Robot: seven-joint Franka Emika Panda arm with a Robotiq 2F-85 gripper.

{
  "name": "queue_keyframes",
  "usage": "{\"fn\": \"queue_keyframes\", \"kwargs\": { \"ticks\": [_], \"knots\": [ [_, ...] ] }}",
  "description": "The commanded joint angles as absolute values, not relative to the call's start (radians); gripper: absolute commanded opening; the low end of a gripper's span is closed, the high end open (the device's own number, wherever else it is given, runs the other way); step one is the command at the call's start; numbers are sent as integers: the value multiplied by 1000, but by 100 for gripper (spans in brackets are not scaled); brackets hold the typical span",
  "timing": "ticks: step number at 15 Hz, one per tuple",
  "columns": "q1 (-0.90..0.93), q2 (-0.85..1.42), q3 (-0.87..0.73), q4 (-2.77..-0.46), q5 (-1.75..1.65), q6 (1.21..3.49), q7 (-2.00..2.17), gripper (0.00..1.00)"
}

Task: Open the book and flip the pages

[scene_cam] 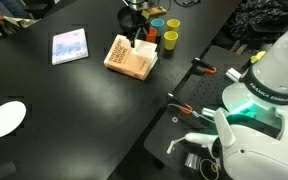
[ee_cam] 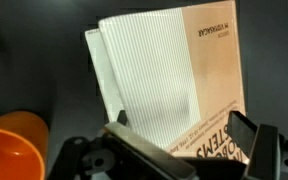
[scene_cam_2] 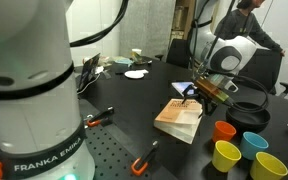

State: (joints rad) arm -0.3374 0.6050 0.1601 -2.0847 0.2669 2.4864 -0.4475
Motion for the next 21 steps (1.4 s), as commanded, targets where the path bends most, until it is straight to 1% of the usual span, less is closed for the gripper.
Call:
{"fn": "queue_keyframes", "kwargs": {
  "ticks": [1, 4, 8, 12, 16, 21],
  "knots": [
    [-263, 513, 161, -2128, 266, 2447, -401, 100],
    [-191, 465, 156, -2147, 248, 2434, -360, 100],
    [-57, 363, 117, -2202, 137, 2419, -218, 100],
    [24, 264, 122, -2261, 69, 2396, -129, 100],
    [29, 237, 169, -2273, 165, 2360, -217, 100],
    [-31, 266, 229, -2258, 440, 2265, -529, 100]
  ]
}}
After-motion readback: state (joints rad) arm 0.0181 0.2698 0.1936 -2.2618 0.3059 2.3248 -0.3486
